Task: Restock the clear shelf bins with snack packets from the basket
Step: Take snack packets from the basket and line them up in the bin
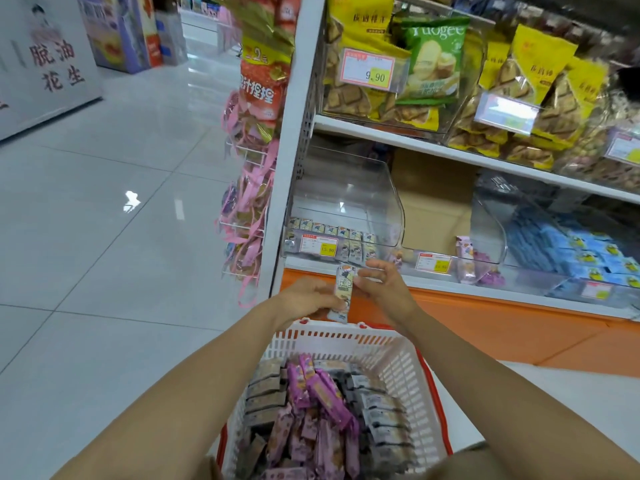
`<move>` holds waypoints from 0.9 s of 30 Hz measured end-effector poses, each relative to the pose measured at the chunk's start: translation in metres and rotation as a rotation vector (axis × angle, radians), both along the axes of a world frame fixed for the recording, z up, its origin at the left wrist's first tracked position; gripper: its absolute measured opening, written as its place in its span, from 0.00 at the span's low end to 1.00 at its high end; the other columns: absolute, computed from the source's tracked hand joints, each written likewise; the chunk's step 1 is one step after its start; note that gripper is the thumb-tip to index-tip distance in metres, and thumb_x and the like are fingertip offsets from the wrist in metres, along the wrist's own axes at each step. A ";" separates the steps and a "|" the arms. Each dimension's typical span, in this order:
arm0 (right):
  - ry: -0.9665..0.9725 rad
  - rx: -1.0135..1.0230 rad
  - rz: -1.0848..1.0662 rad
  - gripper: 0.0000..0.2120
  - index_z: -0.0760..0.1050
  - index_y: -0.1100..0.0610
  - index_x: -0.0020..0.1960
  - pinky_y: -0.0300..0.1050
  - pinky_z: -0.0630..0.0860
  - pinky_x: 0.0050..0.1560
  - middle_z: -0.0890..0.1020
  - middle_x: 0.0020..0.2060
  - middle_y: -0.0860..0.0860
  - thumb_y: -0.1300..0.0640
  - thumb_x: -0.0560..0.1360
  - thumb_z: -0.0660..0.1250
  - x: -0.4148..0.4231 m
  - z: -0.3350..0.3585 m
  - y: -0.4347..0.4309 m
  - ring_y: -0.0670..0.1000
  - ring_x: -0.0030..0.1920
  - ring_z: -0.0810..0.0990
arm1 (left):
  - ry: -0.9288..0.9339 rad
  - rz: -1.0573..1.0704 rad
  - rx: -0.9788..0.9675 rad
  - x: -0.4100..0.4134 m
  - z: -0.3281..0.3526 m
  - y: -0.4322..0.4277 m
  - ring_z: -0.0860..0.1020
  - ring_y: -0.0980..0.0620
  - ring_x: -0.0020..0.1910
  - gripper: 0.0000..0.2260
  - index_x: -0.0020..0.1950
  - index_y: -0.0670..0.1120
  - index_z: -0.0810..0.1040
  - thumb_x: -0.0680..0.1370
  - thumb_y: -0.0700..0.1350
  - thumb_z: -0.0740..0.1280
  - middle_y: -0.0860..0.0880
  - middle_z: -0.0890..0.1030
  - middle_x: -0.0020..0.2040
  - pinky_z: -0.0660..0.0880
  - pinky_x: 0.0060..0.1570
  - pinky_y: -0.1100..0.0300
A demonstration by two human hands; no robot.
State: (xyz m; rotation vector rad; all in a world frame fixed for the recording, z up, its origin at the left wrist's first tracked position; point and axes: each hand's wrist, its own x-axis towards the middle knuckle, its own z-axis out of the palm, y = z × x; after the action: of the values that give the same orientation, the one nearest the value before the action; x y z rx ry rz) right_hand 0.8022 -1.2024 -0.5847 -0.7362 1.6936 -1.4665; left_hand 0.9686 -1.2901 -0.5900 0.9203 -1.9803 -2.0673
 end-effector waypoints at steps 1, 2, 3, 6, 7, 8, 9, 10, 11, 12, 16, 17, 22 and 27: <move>-0.011 -0.013 0.012 0.14 0.70 0.59 0.57 0.38 0.80 0.42 0.76 0.52 0.57 0.67 0.75 0.69 0.004 -0.001 -0.002 0.51 0.46 0.80 | -0.015 0.027 -0.003 -0.002 -0.002 0.001 0.78 0.57 0.33 0.11 0.54 0.44 0.80 0.72 0.40 0.75 0.51 0.83 0.37 0.72 0.39 0.62; -0.010 -0.019 0.050 0.10 0.71 0.60 0.55 0.39 0.80 0.42 0.77 0.50 0.57 0.67 0.76 0.67 0.007 -0.002 -0.004 0.51 0.45 0.80 | -0.030 0.059 -0.011 -0.003 -0.004 0.000 0.79 0.55 0.35 0.14 0.55 0.44 0.79 0.71 0.41 0.77 0.50 0.83 0.38 0.72 0.41 0.60; 0.002 -0.020 0.101 0.07 0.73 0.61 0.54 0.41 0.80 0.43 0.79 0.49 0.58 0.67 0.77 0.66 0.009 -0.002 -0.005 0.51 0.44 0.81 | -0.036 0.085 -0.024 -0.002 -0.005 -0.001 0.79 0.54 0.37 0.15 0.55 0.45 0.78 0.71 0.41 0.77 0.49 0.83 0.40 0.73 0.41 0.60; 0.062 -0.022 0.189 0.05 0.77 0.63 0.53 0.43 0.80 0.46 0.81 0.48 0.60 0.65 0.78 0.66 0.012 -0.004 -0.009 0.53 0.45 0.81 | 0.015 0.113 0.036 -0.001 -0.005 -0.003 0.79 0.51 0.40 0.06 0.50 0.46 0.79 0.76 0.46 0.73 0.47 0.84 0.43 0.73 0.38 0.61; 0.082 -0.028 0.194 0.05 0.77 0.62 0.53 0.43 0.79 0.45 0.81 0.47 0.60 0.65 0.78 0.66 0.014 -0.003 -0.010 0.52 0.44 0.81 | 0.034 0.131 0.073 0.000 -0.005 -0.004 0.80 0.51 0.40 0.07 0.50 0.45 0.80 0.78 0.48 0.70 0.47 0.84 0.43 0.73 0.37 0.62; 0.099 -0.033 0.194 0.05 0.78 0.63 0.53 0.42 0.78 0.44 0.82 0.46 0.59 0.66 0.78 0.66 0.016 -0.002 -0.012 0.51 0.43 0.81 | 0.046 0.151 0.092 0.000 -0.004 -0.004 0.81 0.51 0.40 0.09 0.50 0.45 0.81 0.80 0.50 0.67 0.48 0.85 0.42 0.74 0.36 0.62; 0.110 -0.036 0.193 0.06 0.78 0.64 0.54 0.40 0.78 0.43 0.82 0.45 0.57 0.66 0.78 0.65 0.018 0.001 -0.013 0.49 0.42 0.81 | 0.049 0.182 0.088 0.000 -0.003 -0.005 0.81 0.52 0.39 0.12 0.51 0.43 0.81 0.81 0.51 0.65 0.48 0.85 0.41 0.73 0.35 0.63; 0.125 -0.040 0.194 0.08 0.78 0.65 0.56 0.38 0.77 0.42 0.83 0.44 0.56 0.66 0.78 0.65 0.020 0.004 -0.013 0.46 0.41 0.81 | 0.049 0.217 0.065 -0.001 -0.002 -0.005 0.82 0.53 0.38 0.15 0.52 0.41 0.82 0.81 0.52 0.65 0.48 0.85 0.41 0.73 0.34 0.63; 0.146 -0.044 0.202 0.09 0.78 0.65 0.57 0.37 0.77 0.42 0.83 0.45 0.54 0.65 0.78 0.65 0.021 0.007 -0.014 0.45 0.41 0.82 | 0.048 0.260 0.035 -0.001 0.000 -0.006 0.81 0.54 0.35 0.16 0.52 0.39 0.81 0.80 0.52 0.65 0.48 0.85 0.39 0.72 0.33 0.64; 0.187 -0.047 0.215 0.10 0.79 0.63 0.58 0.35 0.77 0.43 0.83 0.46 0.53 0.63 0.78 0.66 0.021 0.010 -0.014 0.45 0.43 0.82 | 0.047 0.311 0.019 -0.003 0.001 -0.006 0.81 0.55 0.32 0.17 0.51 0.38 0.81 0.80 0.52 0.66 0.47 0.84 0.38 0.72 0.31 0.64; 0.526 -0.047 0.270 0.16 0.78 0.53 0.60 0.37 0.77 0.47 0.80 0.49 0.51 0.61 0.73 0.73 0.016 0.015 -0.013 0.43 0.45 0.77 | 0.059 0.451 -0.011 -0.013 0.006 -0.017 0.84 0.44 0.37 0.20 0.42 0.38 0.80 0.77 0.56 0.70 0.41 0.85 0.39 0.77 0.37 0.59; 0.578 -0.067 0.257 0.17 0.77 0.52 0.60 0.37 0.77 0.47 0.79 0.48 0.51 0.62 0.72 0.74 0.015 0.016 -0.014 0.43 0.45 0.77 | 0.058 0.449 -0.061 -0.016 0.008 -0.020 0.84 0.43 0.39 0.21 0.41 0.38 0.80 0.76 0.57 0.70 0.41 0.85 0.39 0.79 0.41 0.56; 0.644 -0.117 0.139 0.19 0.76 0.51 0.59 0.43 0.80 0.45 0.78 0.44 0.52 0.67 0.73 0.71 0.007 0.035 -0.029 0.51 0.44 0.78 | 0.080 0.389 -0.337 -0.030 0.019 -0.038 0.84 0.49 0.39 0.19 0.42 0.42 0.81 0.80 0.56 0.64 0.46 0.85 0.40 0.81 0.49 0.51; 0.778 -0.027 -0.012 0.16 0.78 0.51 0.56 0.44 0.80 0.42 0.79 0.37 0.49 0.65 0.72 0.70 -0.022 0.047 -0.065 0.47 0.37 0.78 | 0.080 0.356 -0.863 -0.038 0.018 -0.059 0.79 0.50 0.52 0.12 0.56 0.46 0.81 0.81 0.50 0.61 0.48 0.83 0.52 0.75 0.57 0.52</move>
State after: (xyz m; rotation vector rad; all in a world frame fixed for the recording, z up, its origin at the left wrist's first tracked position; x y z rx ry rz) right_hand 0.7803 -1.2677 -0.5374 -1.4417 2.2329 -1.2854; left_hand 0.9304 -1.3495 -0.5720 0.8648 -2.1356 -0.8864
